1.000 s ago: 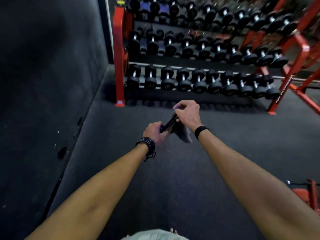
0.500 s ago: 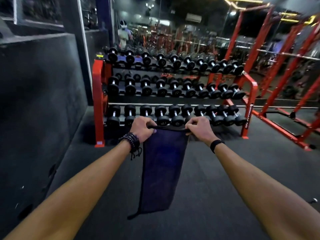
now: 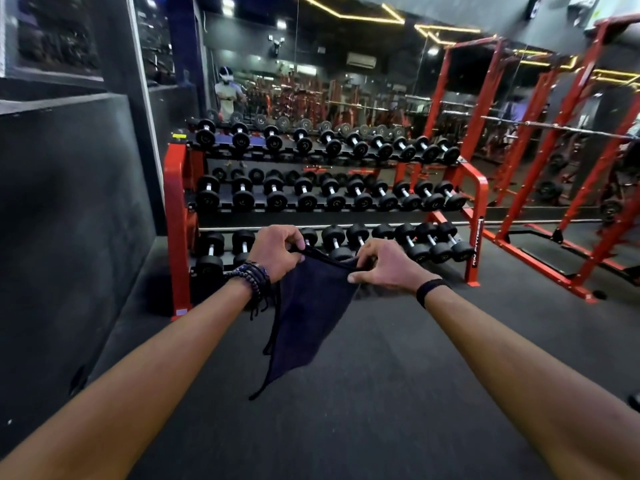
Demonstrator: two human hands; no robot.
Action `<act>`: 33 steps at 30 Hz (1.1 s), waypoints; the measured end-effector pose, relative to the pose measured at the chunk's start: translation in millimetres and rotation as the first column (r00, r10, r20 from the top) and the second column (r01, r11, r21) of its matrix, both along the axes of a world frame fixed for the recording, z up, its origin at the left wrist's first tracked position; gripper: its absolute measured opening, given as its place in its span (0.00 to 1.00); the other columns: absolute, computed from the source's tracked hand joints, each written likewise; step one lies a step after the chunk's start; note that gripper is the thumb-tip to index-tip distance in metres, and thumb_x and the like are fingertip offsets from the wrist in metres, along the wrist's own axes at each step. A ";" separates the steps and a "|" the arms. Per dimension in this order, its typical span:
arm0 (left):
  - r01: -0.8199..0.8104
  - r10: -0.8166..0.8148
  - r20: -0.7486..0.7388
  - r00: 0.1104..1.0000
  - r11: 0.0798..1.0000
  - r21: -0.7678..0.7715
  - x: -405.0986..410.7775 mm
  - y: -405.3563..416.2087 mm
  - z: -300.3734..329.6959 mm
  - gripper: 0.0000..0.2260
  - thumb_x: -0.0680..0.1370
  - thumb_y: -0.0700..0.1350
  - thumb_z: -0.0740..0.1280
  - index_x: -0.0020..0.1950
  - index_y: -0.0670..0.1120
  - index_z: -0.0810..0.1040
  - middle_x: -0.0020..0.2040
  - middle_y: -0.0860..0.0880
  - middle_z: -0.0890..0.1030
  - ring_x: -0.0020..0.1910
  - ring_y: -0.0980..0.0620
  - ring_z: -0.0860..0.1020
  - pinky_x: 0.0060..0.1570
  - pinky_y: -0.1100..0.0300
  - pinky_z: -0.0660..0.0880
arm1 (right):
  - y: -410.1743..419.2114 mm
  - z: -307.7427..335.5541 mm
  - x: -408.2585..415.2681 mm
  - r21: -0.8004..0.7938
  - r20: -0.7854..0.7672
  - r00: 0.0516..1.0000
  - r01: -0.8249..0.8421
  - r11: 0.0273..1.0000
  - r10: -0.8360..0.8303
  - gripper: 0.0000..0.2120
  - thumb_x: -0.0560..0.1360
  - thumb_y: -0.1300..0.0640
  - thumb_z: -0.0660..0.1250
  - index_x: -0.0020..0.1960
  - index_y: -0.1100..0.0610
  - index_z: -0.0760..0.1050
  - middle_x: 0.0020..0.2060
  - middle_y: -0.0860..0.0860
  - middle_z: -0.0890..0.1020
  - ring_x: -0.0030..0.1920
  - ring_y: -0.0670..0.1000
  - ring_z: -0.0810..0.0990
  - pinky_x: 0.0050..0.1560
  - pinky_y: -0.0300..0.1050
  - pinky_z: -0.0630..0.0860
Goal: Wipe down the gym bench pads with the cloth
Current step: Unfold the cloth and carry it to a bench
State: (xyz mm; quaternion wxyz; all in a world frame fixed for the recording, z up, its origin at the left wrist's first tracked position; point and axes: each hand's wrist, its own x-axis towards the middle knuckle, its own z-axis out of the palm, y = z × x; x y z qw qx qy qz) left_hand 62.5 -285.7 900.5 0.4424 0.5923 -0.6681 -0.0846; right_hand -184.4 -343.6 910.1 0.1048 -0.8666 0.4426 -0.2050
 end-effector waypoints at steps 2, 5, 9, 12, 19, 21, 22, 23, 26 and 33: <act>-0.003 0.003 0.017 1.000 1.000 -0.017 1.5 -2.9 2.6 0.10 0.66 0.37 0.78 0.37 0.49 0.79 0.33 0.51 0.78 0.32 0.55 0.73 0.37 0.61 0.71 | -4.4 5.5 -3.6 -0.050 -0.041 0.999 0.009 0.999 -0.011 0.16 0.64 0.51 0.82 0.37 0.54 0.75 0.43 0.51 0.79 0.46 0.51 0.76 0.48 0.42 0.70; 0.012 -0.009 0.089 0.996 0.999 -0.034 2.8 -5.6 5.4 0.07 0.68 0.39 0.78 0.43 0.45 0.83 0.39 0.51 0.78 0.36 0.55 0.73 0.40 0.63 0.71 | -7.2 14.4 -6.8 -0.121 0.046 0.999 0.016 0.993 -0.011 0.15 0.67 0.58 0.79 0.34 0.55 0.72 0.37 0.52 0.78 0.39 0.51 0.74 0.44 0.41 0.65; 0.039 -0.034 0.178 0.983 0.999 -0.022 -0.5 -8.7 5.1 0.07 0.70 0.42 0.77 0.46 0.43 0.84 0.40 0.51 0.77 0.37 0.56 0.72 0.38 0.64 0.67 | -11.6 27.9 -7.5 -0.126 0.146 0.988 0.065 0.990 -0.047 0.12 0.68 0.60 0.75 0.33 0.61 0.74 0.35 0.55 0.81 0.38 0.54 0.76 0.39 0.47 0.72; 0.076 -0.079 0.162 0.984 0.997 0.025 -2.7 -14.1 -1.3 0.08 0.69 0.42 0.78 0.44 0.43 0.83 0.38 0.52 0.77 0.37 0.56 0.72 0.40 0.62 0.68 | -12.4 35.1 -11.7 -0.093 0.159 0.984 0.098 0.991 -0.082 0.09 0.69 0.60 0.73 0.33 0.61 0.77 0.34 0.55 0.82 0.37 0.52 0.79 0.40 0.44 0.74; 0.145 -0.162 0.162 0.973 0.983 0.108 -12.7 -22.3 -1.8 0.09 0.70 0.46 0.78 0.40 0.44 0.80 0.32 0.56 0.73 0.32 0.61 0.69 0.32 0.71 0.64 | -7.9 40.8 -30.4 -0.046 0.133 0.986 0.104 0.994 -0.097 0.15 0.70 0.59 0.72 0.28 0.59 0.72 0.28 0.54 0.77 0.31 0.45 0.71 0.36 0.45 0.69; 0.170 -0.186 0.157 0.970 0.979 0.113 -14.5 -25.0 -0.3 0.11 0.70 0.48 0.78 0.37 0.45 0.78 0.31 0.55 0.73 0.30 0.60 0.68 0.31 0.69 0.64 | -6.0 42.3 -37.1 -0.039 0.061 0.995 0.085 0.996 -0.082 0.19 0.71 0.58 0.71 0.26 0.53 0.68 0.25 0.47 0.71 0.29 0.43 0.68 0.34 0.42 0.65; 0.174 -0.190 0.153 0.970 0.978 0.113 -15.6 -27.1 -0.1 0.12 0.71 0.49 0.78 0.36 0.46 0.76 0.31 0.55 0.73 0.30 0.60 0.68 0.32 0.66 0.65 | -5.5 42.9 -40.0 -0.039 0.022 0.997 0.075 0.996 -0.074 0.20 0.71 0.56 0.72 0.25 0.52 0.67 0.24 0.45 0.71 0.28 0.43 0.67 0.34 0.42 0.65; 0.176 -0.192 0.155 0.969 0.978 0.112 -17.5 -28.9 0.3 0.13 0.71 0.50 0.77 0.35 0.46 0.75 0.31 0.55 0.73 0.30 0.60 0.68 0.33 0.62 0.66 | -4.7 43.4 -42.9 -0.038 -0.017 0.998 0.067 0.997 -0.067 0.20 0.71 0.54 0.72 0.25 0.52 0.68 0.24 0.44 0.71 0.28 0.43 0.68 0.34 0.41 0.66; 0.181 -0.200 0.192 0.961 0.977 0.111 -24.0 -31.7 3.5 0.15 0.72 0.52 0.76 0.33 0.51 0.72 0.32 0.57 0.73 0.33 0.61 0.68 0.36 0.59 0.66 | -1.7 44.1 -49.2 -0.016 -0.132 0.990 0.056 0.998 -0.057 0.20 0.71 0.52 0.76 0.26 0.53 0.72 0.24 0.44 0.73 0.27 0.43 0.71 0.31 0.35 0.66; 0.214 -0.266 0.330 0.906 0.959 0.186 -22.0 -30.1 14.9 0.13 0.68 0.48 0.79 0.36 0.46 0.76 0.33 0.55 0.73 0.34 0.59 0.70 0.34 0.65 0.67 | 2.3 36.5 -51.2 -0.105 -0.137 0.988 0.059 0.993 -0.073 0.08 0.71 0.59 0.76 0.39 0.63 0.81 0.35 0.52 0.81 0.35 0.47 0.75 0.37 0.39 0.70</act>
